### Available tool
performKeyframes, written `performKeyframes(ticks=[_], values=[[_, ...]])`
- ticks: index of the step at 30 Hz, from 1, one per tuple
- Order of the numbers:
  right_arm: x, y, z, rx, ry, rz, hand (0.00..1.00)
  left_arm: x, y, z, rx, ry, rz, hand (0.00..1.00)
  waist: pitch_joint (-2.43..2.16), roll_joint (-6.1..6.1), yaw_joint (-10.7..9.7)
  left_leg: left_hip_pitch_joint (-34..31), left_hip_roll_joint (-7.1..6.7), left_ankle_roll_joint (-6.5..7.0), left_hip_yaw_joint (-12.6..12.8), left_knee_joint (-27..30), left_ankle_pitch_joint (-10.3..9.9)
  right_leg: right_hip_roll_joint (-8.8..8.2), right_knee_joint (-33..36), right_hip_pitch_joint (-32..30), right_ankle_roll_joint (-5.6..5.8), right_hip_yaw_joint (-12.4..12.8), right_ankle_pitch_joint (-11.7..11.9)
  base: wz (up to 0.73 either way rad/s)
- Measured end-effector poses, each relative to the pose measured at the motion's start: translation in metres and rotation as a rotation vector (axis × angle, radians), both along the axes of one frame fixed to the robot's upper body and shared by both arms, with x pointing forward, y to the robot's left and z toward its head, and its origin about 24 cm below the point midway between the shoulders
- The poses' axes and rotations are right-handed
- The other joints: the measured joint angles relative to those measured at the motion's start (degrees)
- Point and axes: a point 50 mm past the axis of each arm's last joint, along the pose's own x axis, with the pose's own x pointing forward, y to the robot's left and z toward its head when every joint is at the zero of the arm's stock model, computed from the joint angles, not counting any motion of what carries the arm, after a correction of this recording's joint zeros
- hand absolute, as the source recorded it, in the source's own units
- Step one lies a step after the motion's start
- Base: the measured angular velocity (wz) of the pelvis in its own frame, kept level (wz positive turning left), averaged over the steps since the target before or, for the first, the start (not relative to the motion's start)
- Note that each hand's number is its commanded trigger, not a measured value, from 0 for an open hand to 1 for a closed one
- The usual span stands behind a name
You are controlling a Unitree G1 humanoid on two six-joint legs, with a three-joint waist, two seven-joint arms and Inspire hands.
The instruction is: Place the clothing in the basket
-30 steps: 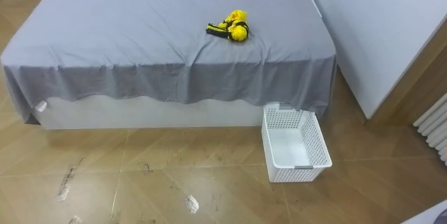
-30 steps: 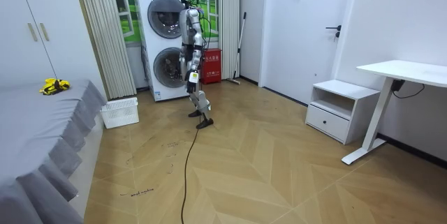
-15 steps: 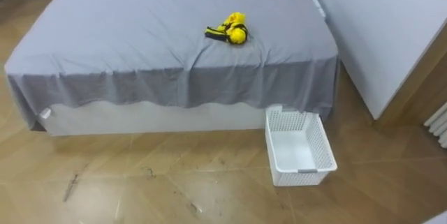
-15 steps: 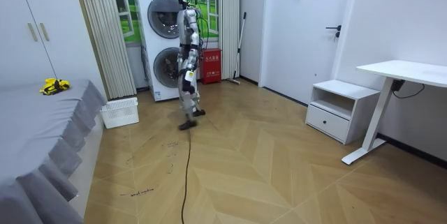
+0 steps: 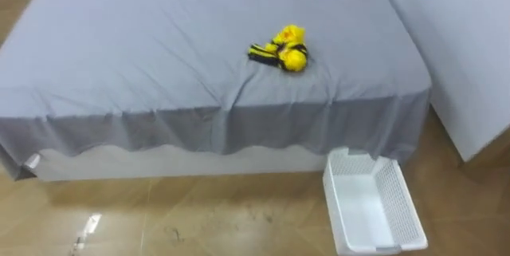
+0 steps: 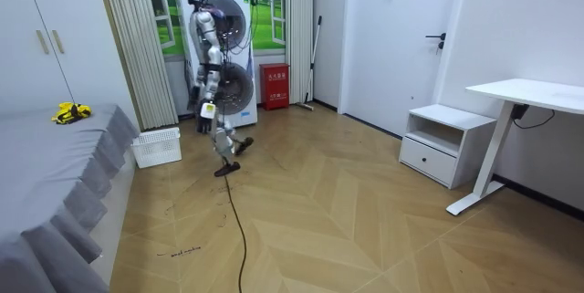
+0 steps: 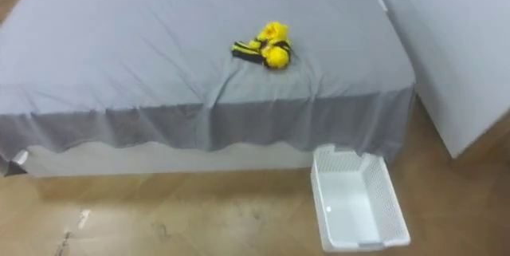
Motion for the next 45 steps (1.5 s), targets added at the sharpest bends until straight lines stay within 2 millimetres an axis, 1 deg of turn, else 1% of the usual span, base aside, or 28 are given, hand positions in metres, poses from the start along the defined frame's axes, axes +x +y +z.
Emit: performKeyframes(ticks=[2,4,5,6,7,8,9,10,11,13,14,15,16,17,19,21,22,23,24,26,27,28,29,30,32,36,39,45], values=[[0.011,0.002,0.005,0.007,-0.057,-0.008,0.00,0.003,0.001,0.001,0.008,-0.003,-0.026,0.00,0.12,0.76,0.2,3.1,1.17,-0.67,-1.2,-2.4,-0.4,3.56,-8.6,-5.6,-0.73,-2.6,-1.5,0.25],[0.020,0.005,0.009,0.008,-0.096,-0.009,0.00,0.002,0.001,0.001,0.014,0.006,-0.054,0.00,0.13,0.73,0.1,6.8,1.24,-1.42,-2.4,-5.2,-0.8,6.28,-22.7,-8.3,-1.53,-3.2,0.3,0.36],[0.023,0.005,0.011,0.007,-0.119,-0.018,0.00,-0.001,-0.001,0.000,0.009,0.016,-0.063,0.00,0.02,1.14,-0.2,9.8,1.62,-2.01,-3.3,-7.2,-1.3,7.40,-30.2,-8.6,-2.74,-3.6,6.3,0.61],[0.026,0.003,0.012,0.004,-0.139,-0.037,0.00,-0.002,-0.004,-0.001,0.003,0.021,-0.073,0.00,-0.45,1.61,-0.7,12.2,2.43,-2.81,-4.9,-8.5,-1.8,7.76,-34.2,-8.2,-3.91,-5.3,11.7,0.55],[0.029,0.004,0.014,0.002,-0.154,-0.038,0.00,-0.001,-0.004,-0.001,0.002,0.018,-0.076,0.00,-0.68,1.80,-0.6,12.8,2.78,-3.31,-5.3,-8.7,-2.1,7.97,-35.2,-8.0,-5.01,-5.8,13.7,0.18],[0.039,0.004,0.018,0.001,-0.195,-0.036,0.00,-0.002,-0.004,-0.001,0.003,0.021,-0.076,0.00,-1.15,1.91,0.4,13.5,3.95,-4.43,-5.4,-8.4,-2.7,9.43,-34.9,-7.9,-6.75,-5.9,14.4,-0.30],[0.051,0.007,0.023,0.003,-0.244,-0.027,0.00,-0.008,-0.002,-0.002,0.006,0.033,-0.069,0.00,-1.26,2.29,1.0,13.5,5.22,-5.71,-5.4,-7.2,-3.2,10.55,-33.6,-7.2,-7.62,-6.8,13.6,-0.42],[0.061,0.007,0.030,-0.003,-0.293,-0.017,0.00,-0.012,-0.001,-0.002,0.005,0.042,-0.065,0.00,-0.76,3.31,0.8,14.3,6.61,-7.48,-5.0,-5.7,-3.6,11.68,-32.0,-6.1,-8.71,-7.8,12.4,-0.29],[0.064,0.008,0.032,-0.006,-0.309,-0.016,0.00,-0.014,-0.001,-0.002,0.005,0.046,-0.062,0.00,-0.61,3.56,0.7,14.6,7.17,-7.94,-4.9,-4.4,-3.4,12.15,-31.3,-5.3,-9.03,-7.9,11.7,-0.03],[0.067,0.008,0.037,-0.009,-0.341,-0.015,0.00,-0.019,0.003,-0.002,0.004,0.049,-0.028,0.00,-0.46,3.09,0.4,14.7,8.12,-10.61,-4.1,3.2,-1.8,12.64,-30.4,-1.5,-9.45,-9.0,8.9,0.02],[0.068,0.008,0.039,-0.006,-0.356,-0.012,0.00,-0.025,0.006,-0.002,0.004,0.057,-0.008,0.00,-0.50,2.97,0.3,13.4,9.60,-12.51,-3.3,11.4,-0.1,13.26,-32.5,2.6,-9.54,-10.5,7.8,-0.23],[0.072,0.012,0.044,0.002,-0.386,0.000,0.00,-0.029,0.009,-0.001,0.011,0.056,-0.002,0.00,-0.70,2.54,0.2,11.2,10.35,-12.43,-3.1,19.4,3.4,13.77,-35.8,6.5,-9.45,-10.5,6.3,-0.32],[0.075,0.013,0.047,0.007,-0.405,0.008,0.00,-0.033,0.010,-0.001,0.014,0.062,0.005,0.00,-0.76,1.82,-0.1,9.8,10.53,-12.33,-3.1,23.1,5.0,13.72,-37.2,8.1,-9.35,-10.0,5.4,-0.20],[0.081,0.014,0.052,0.003,-0.442,0.019,0.00,-0.035,0.010,-0.001,0.011,0.067,0.010,0.00,-0.60,1.89,-1.1,6.6,11.66,-11.30,-3.7,27.6,4.0,13.89,-38.7,10.0,-9.22,-10.0,5.1,0.05],[0.085,0.014,0.056,0.015,-0.468,0.003,0.00,-0.028,0.010,0.000,0.003,0.033,0.038,0.00,-0.06,0.85,-1.2,1.5,11.77,-10.33,-3.5,28.3,0.9,13.75,-40.9,12.2,-9.07,-8.6,5.1,-0.03],[0.089,0.013,0.061,0.008,-0.486,0.002,0.00,-0.024,0.011,0.002,-0.004,-0.003,0.076,0.00,-0.14,0.47,-0.6,-6.5,11.06,-10.60,-3.9,23.1,-3.1,13.72,-42.1,13.1,-8.88,-7.2,5.0,-0.38],[0.090,0.012,0.063,0.007,-0.494,0.004,0.00,-0.022,0.011,0.003,-0.008,-0.016,0.085,0.00,-0.19,0.52,-0.3,-8.1,10.94,-10.66,-3.8,20.3,-3.1,13.67,-42.1,13.0,-8.72,-6.9,4.9,-0.42],[0.094,0.011,0.069,-0.002,-0.520,0.005,0.00,-0.019,0.011,0.004,-0.011,-0.041,0.092,0.00,-0.29,0.66,0.2,-10.7,10.55,-10.59,-3.9,13.6,-2.4,13.66,-42.1,13.0,-8.04,-5.9,4.5,-0.58],[0.095,0.012,0.074,-0.012,-0.538,0.016,0.00,-0.019,0.012,0.005,-0.009,-0.049,0.105,0.00,-0.73,0.06,0.8,-11.5,9.89,-7.26,-3.7,10.6,1.8,12.98,-41.6,12.8,-7.30,-4.1,3.8,-0.58],[0.103,0.010,0.085,-0.032,-0.587,0.045,0.00,-0.022,0.014,0.004,-0.006,-0.039,0.101,0.00,-1.46,-0.57,0.3,-9.1,8.00,-6.42,-3.7,6.5,2.9,11.57,-40.8,12.1,-6.46,-3.9,3.6,-0.25],[0.109,0.007,0.091,-0.054,-0.619,0.056,0.00,-0.022,0.013,0.004,-0.010,-0.035,0.089,0.00,-1.41,-0.80,0.4,-8.3,7.10,-6.11,-4.0,5.3,3.8,11.03,-40.0,11.1,-6.05,-3.8,3.5,-0.16],[0.116,0.005,0.094,-0.073,-0.632,0.061,0.00,-0.023,0.013,0.003,-0.016,-0.023,0.077,0.00,-0.97,-0.09,0.7,-8.1,6.97,-6.11,-5.8,4.1,4.2,10.85,-38.1,9.0,-4.91,-3.4,3.1,-0.30],[0.120,0.005,0.095,-0.083,-0.637,0.065,0.00,-0.023,0.013,0.003,-0.015,-0.016,0.070,0.00,-0.96,-0.25,0.9,-8.3,6.95,-6.38,-6.8,3.9,4.4,10.85,-38.4,7.5,-4.20,-3.0,3.5,-0.64],[0.132,0.007,0.101,-0.098,-0.658,0.085,0.00,-0.017,0.017,0.003,-0.011,-0.025,0.066,0.00,-0.67,-1.12,2.3,-9.5,6.57,-6.90,-8.9,3.7,4.6,10.42,-40.6,4.2,-5.67,-2.8,6.5,-0.46],[0.144,0.005,0.107,-0.127,-0.675,0.105,0.00,-0.011,0.019,0.003,-0.010,-0.023,0.046,0.00,-0.54,-0.60,1.3,-11.0,6.03,-7.43,-10.7,1.9,5.6,9.83,-40.4,3.1,-5.79,-5.7,7.5,0.13],[0.171,0.001,0.125,-0.249,-0.712,0.174,0.00,0.004,0.019,0.003,-0.006,-0.006,-0.002,0.00,-0.03,-1.04,0.9,-13.9,5.23,-7.55,-11.2,-1.5,8.7,8.92,-39.8,-0.9,-6.29,-7.8,7.8,0.33],[0.188,0.006,0.138,-0.321,-0.745,0.236,0.00,0.014,0.021,0.004,-0.006,-0.010,0.006,0.00,0.46,-1.81,2.5,-16.5,5.03,-7.58,-11.3,-1.0,9.4,8.35,-39.1,-3.4,-6.91,-8.7,7.1,0.14],[0.211,0.016,0.154,-0.395,-0.773,0.319,0.00,0.029,0.021,0.006,0.002,-0.026,-0.027,0.00,0.99,-2.75,4.3,-20.9,4.09,-7.04,-11.7,-0.5,10.5,6.90,-36.2,-8.1,-6.65,-10.4,6.2,0.18]])
